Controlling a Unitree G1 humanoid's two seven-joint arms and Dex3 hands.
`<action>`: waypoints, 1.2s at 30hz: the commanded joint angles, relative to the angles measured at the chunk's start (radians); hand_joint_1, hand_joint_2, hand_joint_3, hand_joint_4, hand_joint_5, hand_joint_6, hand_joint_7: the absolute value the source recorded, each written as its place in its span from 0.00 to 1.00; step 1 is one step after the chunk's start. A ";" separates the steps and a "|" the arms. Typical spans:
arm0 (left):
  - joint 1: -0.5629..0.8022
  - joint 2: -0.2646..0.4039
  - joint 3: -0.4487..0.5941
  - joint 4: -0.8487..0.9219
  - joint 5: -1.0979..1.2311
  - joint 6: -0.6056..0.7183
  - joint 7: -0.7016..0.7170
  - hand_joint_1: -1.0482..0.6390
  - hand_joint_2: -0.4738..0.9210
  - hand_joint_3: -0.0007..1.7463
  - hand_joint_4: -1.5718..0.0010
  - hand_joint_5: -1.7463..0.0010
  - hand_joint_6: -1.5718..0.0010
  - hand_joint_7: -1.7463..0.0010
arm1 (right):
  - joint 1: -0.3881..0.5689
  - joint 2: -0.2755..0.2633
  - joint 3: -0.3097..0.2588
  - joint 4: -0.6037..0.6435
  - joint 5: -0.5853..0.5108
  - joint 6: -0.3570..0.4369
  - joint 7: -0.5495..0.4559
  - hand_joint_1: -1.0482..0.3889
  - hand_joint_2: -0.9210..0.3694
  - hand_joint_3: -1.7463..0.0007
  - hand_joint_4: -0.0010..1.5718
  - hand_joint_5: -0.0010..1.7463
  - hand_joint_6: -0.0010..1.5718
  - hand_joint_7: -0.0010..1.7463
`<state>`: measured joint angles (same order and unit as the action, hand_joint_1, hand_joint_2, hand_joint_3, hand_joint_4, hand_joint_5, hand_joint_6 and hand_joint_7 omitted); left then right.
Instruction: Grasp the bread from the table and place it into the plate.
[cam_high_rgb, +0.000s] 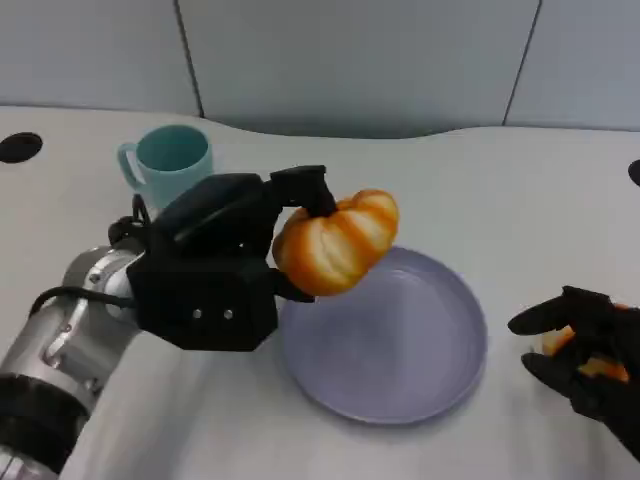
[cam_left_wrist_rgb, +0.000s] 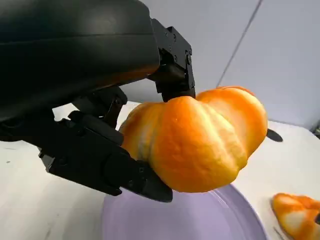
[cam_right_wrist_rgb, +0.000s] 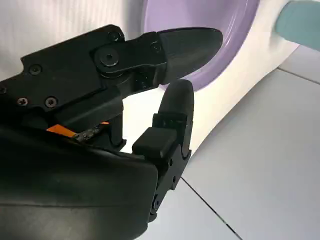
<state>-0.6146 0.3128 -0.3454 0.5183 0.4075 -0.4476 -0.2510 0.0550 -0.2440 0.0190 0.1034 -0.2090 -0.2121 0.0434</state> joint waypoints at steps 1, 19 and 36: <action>-0.089 -0.044 -0.055 0.116 0.065 -0.014 0.004 0.51 0.98 0.01 0.46 0.00 0.60 0.00 | 0.008 -0.005 -0.006 -0.009 -0.005 0.000 -0.009 0.54 0.00 0.88 0.45 0.70 0.43 0.51; -0.290 -0.066 -0.145 0.426 0.122 -0.171 -0.146 0.45 0.96 0.00 0.78 0.01 0.80 0.08 | 0.008 0.006 0.004 -0.024 -0.013 0.004 -0.010 0.54 0.00 0.87 0.46 0.70 0.44 0.49; -0.356 -0.061 -0.141 0.407 0.037 -0.162 -0.463 0.23 0.99 0.00 0.93 0.74 0.73 0.99 | 0.006 0.003 0.007 -0.040 -0.039 0.025 -0.005 0.55 0.00 0.87 0.47 0.69 0.44 0.47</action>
<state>-0.9500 0.2415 -0.4929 0.9460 0.4615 -0.6230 -0.6789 0.0609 -0.2361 0.0270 0.0722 -0.2475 -0.1904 0.0424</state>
